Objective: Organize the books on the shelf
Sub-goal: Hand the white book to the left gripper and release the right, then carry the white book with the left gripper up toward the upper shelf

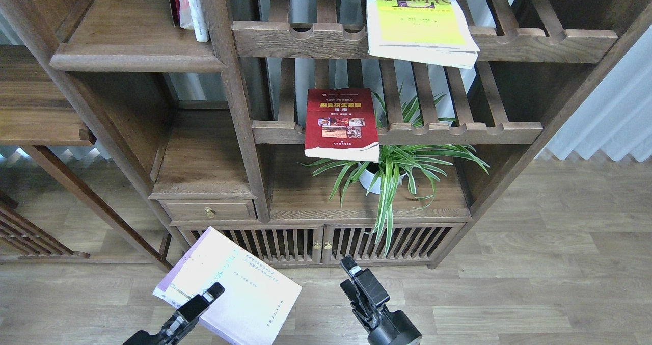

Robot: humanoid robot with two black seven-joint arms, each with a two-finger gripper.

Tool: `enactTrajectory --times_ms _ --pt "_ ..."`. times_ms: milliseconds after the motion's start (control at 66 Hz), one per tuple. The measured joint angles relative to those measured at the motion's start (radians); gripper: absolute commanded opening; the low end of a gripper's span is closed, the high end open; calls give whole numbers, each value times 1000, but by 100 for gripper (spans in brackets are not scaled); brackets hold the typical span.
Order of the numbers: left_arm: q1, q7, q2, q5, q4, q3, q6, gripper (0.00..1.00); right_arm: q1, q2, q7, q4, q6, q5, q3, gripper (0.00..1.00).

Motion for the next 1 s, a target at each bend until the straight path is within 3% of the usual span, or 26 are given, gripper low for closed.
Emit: enactTrajectory --times_ms 394,621,1000 --pt "34 42 0 114 0 -141 0 8 6 0 -3 -22 0 0 -9 98" --pt "52 116 7 167 -1 -251 0 7 20 0 -4 -48 0 0 -10 98" --pt "96 122 -82 117 -1 -357 0 7 27 0 -6 -58 0 0 -11 98"
